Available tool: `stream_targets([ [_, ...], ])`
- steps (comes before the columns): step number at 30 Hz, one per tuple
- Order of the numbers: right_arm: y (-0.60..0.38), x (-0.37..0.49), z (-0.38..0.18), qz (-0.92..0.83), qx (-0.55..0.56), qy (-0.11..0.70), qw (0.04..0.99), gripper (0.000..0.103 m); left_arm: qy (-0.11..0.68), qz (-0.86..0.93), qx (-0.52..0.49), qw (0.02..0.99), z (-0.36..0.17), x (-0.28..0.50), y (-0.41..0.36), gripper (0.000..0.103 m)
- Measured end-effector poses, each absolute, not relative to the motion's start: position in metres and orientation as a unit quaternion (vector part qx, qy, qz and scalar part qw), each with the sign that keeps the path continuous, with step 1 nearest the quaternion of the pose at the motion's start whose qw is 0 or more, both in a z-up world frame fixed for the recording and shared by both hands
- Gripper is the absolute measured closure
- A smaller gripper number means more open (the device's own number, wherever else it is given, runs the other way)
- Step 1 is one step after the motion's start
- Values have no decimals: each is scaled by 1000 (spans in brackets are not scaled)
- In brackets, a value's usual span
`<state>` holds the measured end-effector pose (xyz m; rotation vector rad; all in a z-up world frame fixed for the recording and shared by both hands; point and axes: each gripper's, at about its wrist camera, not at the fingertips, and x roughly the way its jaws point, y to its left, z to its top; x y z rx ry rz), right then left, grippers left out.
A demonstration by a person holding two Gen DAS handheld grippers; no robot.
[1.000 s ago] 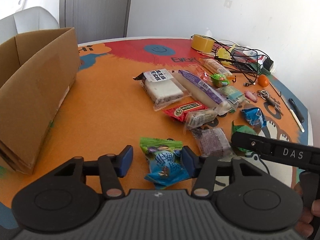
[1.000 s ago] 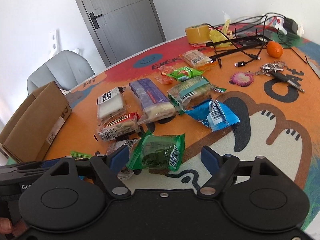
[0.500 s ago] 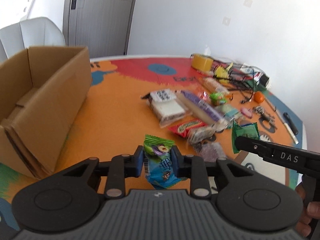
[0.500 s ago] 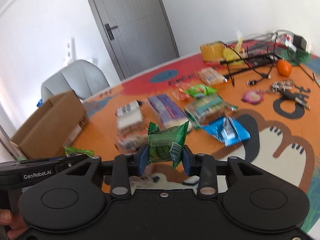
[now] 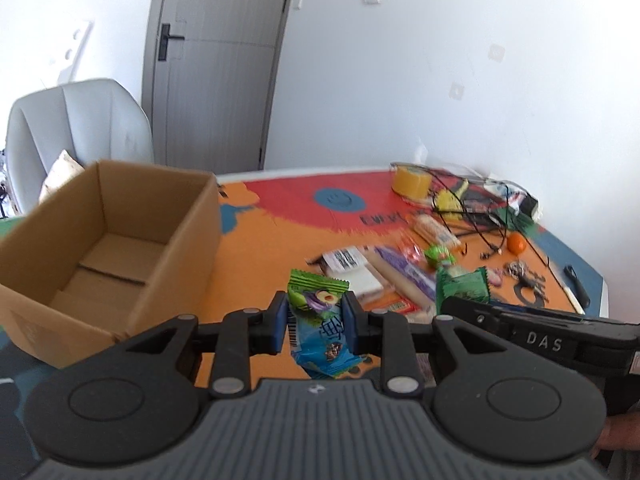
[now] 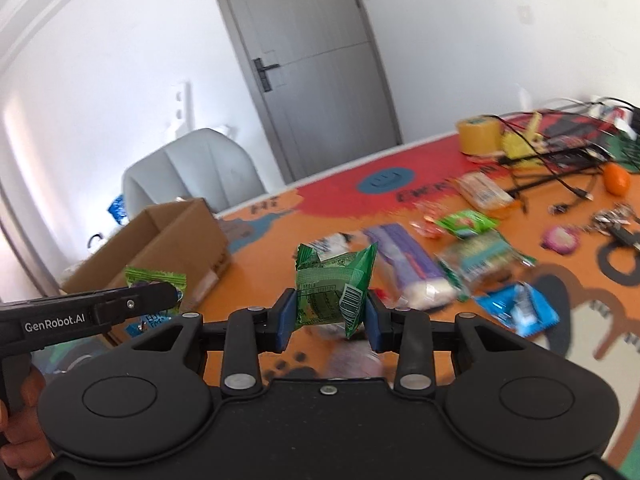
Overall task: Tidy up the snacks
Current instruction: 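Carry both bags to the cardboard box and open both tools to drop them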
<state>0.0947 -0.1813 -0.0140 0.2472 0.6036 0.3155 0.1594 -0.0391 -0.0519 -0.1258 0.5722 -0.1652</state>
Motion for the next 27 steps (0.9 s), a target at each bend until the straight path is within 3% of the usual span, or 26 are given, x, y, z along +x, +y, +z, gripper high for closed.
stream_targets([
  [27, -71, 125, 22, 281, 103, 261, 918, 67, 233, 44, -101, 966, -17, 154, 71, 75],
])
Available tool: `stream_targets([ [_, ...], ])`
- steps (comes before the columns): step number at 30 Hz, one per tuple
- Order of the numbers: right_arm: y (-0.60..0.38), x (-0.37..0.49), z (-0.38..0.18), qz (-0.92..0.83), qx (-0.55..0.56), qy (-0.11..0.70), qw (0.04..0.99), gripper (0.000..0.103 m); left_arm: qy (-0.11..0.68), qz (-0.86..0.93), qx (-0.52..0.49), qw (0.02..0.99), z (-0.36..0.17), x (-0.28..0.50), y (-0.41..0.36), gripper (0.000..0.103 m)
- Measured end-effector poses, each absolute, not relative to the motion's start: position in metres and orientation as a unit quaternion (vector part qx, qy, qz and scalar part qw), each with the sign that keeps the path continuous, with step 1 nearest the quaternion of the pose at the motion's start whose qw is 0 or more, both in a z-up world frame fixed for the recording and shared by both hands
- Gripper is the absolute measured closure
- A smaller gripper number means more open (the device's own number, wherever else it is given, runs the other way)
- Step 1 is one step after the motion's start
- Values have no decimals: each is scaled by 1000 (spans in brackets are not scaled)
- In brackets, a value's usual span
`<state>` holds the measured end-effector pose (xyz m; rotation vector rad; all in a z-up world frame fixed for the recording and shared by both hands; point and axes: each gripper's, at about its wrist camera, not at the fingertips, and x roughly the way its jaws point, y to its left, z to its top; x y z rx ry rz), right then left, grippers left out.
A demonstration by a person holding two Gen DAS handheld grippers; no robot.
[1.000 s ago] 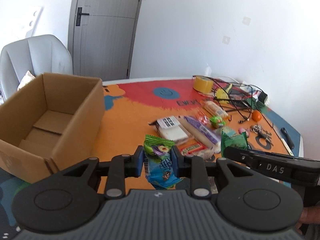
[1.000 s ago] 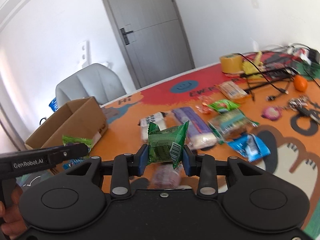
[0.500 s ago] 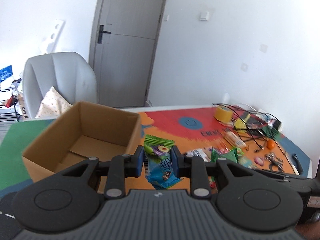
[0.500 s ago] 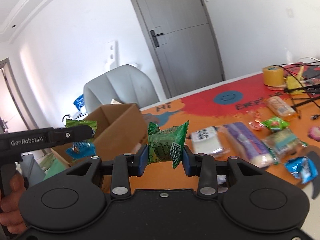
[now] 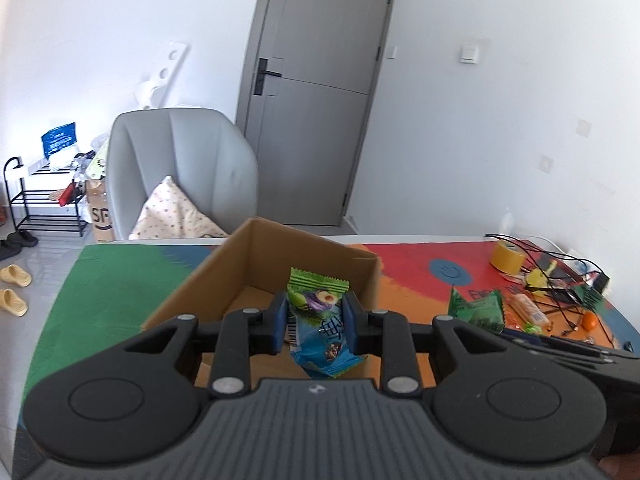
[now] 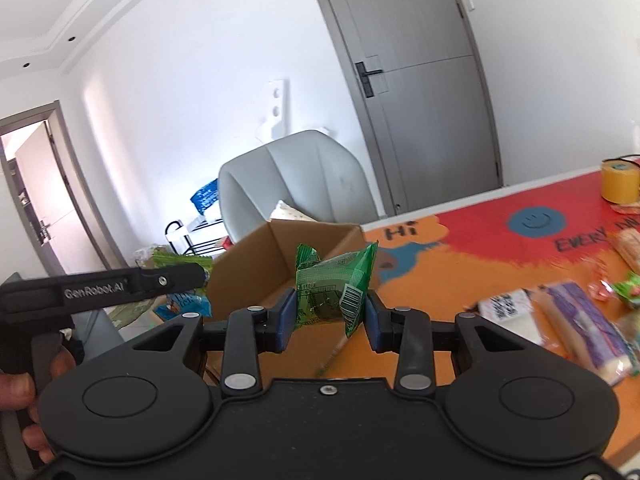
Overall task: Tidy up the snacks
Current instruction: 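Carry both bags to the cardboard box and open both tools to drop them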
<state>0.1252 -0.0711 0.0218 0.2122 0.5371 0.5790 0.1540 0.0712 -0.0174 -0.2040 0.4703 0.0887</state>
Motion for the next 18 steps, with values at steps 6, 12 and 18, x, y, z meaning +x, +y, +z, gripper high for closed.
stream_targets([
  [6, -54, 131, 28, 297, 98, 256, 915, 67, 232, 53, -106, 965, -18, 159, 84, 75],
  [12, -43, 136, 30, 304, 93, 253, 914, 66, 227, 88, -109, 964, -18, 163, 94, 66],
  [18, -35, 141, 29, 312, 93, 258, 910, 66, 224, 97, -118, 963, -15, 152, 101, 41],
])
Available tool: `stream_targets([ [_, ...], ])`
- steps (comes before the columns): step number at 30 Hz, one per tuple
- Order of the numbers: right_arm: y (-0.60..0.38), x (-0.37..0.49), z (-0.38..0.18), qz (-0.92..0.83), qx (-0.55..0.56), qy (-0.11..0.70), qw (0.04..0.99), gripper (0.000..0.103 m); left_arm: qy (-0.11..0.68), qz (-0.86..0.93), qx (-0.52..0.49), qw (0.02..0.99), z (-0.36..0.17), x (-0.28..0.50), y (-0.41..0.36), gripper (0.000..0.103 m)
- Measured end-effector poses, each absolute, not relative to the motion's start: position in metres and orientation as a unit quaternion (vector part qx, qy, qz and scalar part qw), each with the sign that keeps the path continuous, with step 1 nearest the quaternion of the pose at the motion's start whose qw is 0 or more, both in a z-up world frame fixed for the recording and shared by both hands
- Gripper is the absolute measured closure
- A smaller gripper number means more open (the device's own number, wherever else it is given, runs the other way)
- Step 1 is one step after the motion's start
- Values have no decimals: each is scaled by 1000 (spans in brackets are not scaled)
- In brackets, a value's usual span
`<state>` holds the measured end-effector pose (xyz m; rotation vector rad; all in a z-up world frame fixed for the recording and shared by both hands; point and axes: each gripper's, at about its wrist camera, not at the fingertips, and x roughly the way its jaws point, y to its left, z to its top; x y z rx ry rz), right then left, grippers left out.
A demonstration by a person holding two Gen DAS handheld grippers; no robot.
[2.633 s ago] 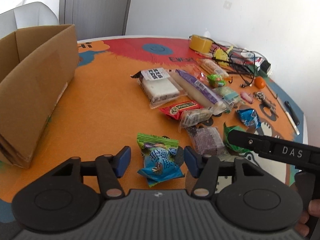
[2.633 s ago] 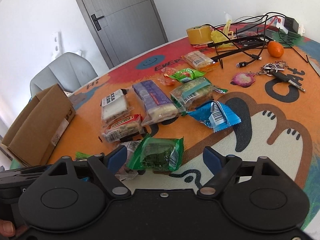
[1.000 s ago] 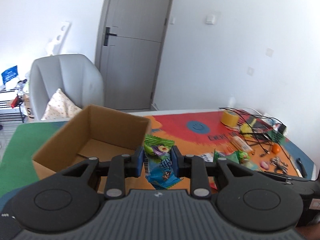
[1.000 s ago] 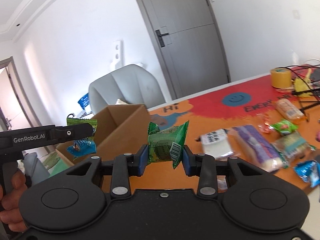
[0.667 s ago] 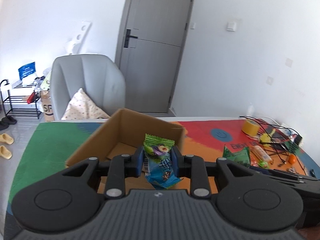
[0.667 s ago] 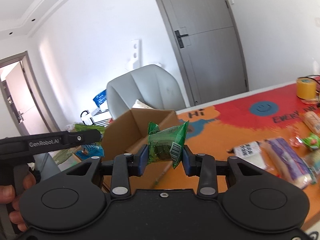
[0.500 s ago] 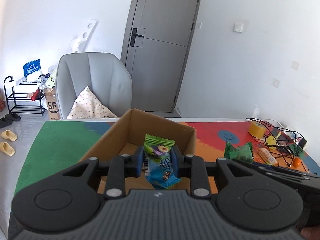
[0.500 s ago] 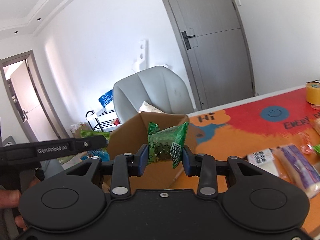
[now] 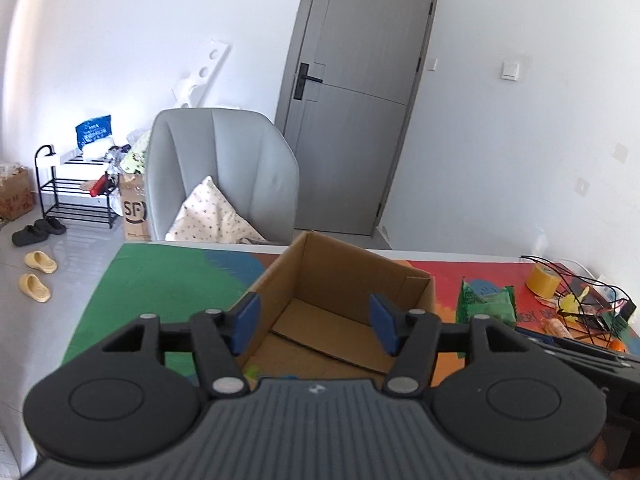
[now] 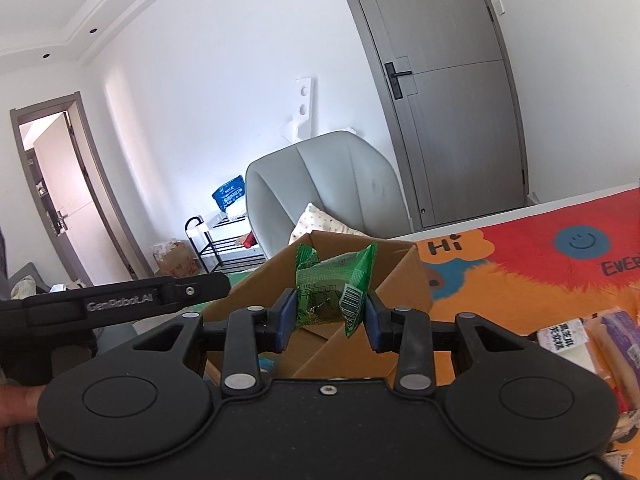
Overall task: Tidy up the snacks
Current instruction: 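Carry both bags to the cardboard box and open both tools to drop them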
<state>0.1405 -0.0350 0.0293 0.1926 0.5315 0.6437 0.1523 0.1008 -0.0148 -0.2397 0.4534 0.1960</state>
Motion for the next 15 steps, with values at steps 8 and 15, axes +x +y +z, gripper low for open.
stream_targets([
  [8, -15, 146, 30, 334, 101, 264, 899, 66, 214, 132, -128, 959, -10, 133, 116, 25],
  [15, -4, 143, 33, 340, 99, 257, 899, 36, 218, 152, -143, 953, -11, 120, 126, 13],
])
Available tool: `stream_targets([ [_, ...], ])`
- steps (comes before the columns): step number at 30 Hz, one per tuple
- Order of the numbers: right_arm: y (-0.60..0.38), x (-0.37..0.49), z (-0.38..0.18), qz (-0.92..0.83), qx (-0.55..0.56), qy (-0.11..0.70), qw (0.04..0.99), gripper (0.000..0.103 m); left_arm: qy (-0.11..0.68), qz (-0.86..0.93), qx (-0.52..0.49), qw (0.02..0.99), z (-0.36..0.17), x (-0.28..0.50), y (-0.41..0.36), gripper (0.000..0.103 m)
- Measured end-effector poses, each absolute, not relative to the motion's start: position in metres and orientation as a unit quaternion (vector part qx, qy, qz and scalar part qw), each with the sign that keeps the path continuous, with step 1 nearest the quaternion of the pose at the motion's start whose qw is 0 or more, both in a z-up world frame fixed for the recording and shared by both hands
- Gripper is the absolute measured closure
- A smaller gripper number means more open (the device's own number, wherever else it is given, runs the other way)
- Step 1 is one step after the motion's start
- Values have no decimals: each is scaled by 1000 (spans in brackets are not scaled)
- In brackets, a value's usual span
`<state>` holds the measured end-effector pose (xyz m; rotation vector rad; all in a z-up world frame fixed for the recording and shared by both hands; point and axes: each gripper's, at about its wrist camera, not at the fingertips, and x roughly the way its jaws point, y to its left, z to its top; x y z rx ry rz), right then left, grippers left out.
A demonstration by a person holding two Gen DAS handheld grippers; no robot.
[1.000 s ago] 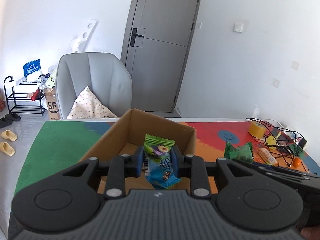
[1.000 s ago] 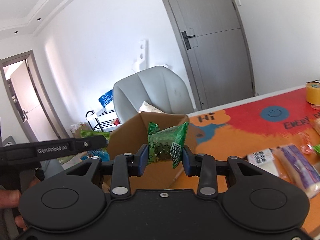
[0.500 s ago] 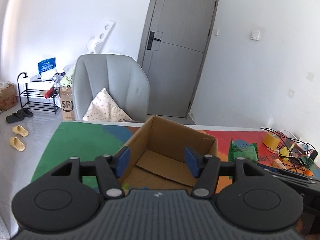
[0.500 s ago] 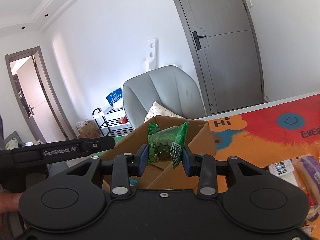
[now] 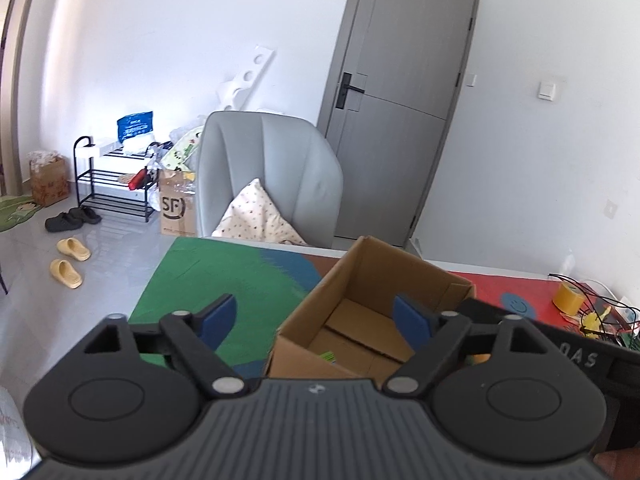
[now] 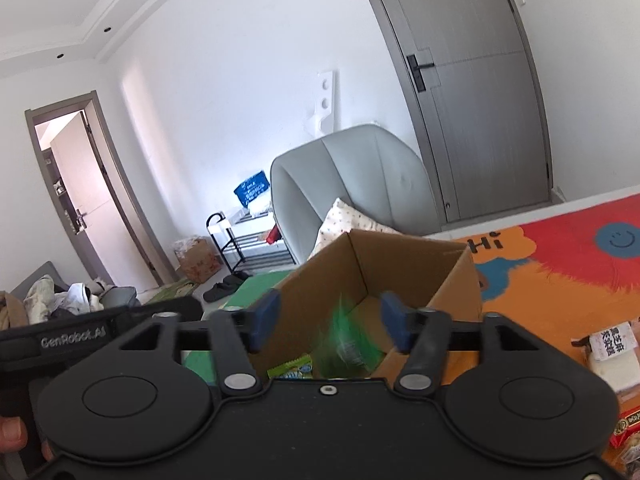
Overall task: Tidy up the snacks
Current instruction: 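Carry both bags to the cardboard box and open both tools to drop them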
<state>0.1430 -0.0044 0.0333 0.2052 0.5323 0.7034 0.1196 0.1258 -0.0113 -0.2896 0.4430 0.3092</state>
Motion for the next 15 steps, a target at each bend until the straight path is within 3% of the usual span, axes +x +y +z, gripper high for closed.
stream_targets([
  [7, -14, 133, 36, 322, 96, 246, 909, 2, 229, 151, -159, 948, -15, 116, 126, 4],
  [15, -41, 118, 40, 274, 86, 235, 929, 0, 240, 120, -151, 952, -17, 118, 102, 0],
])
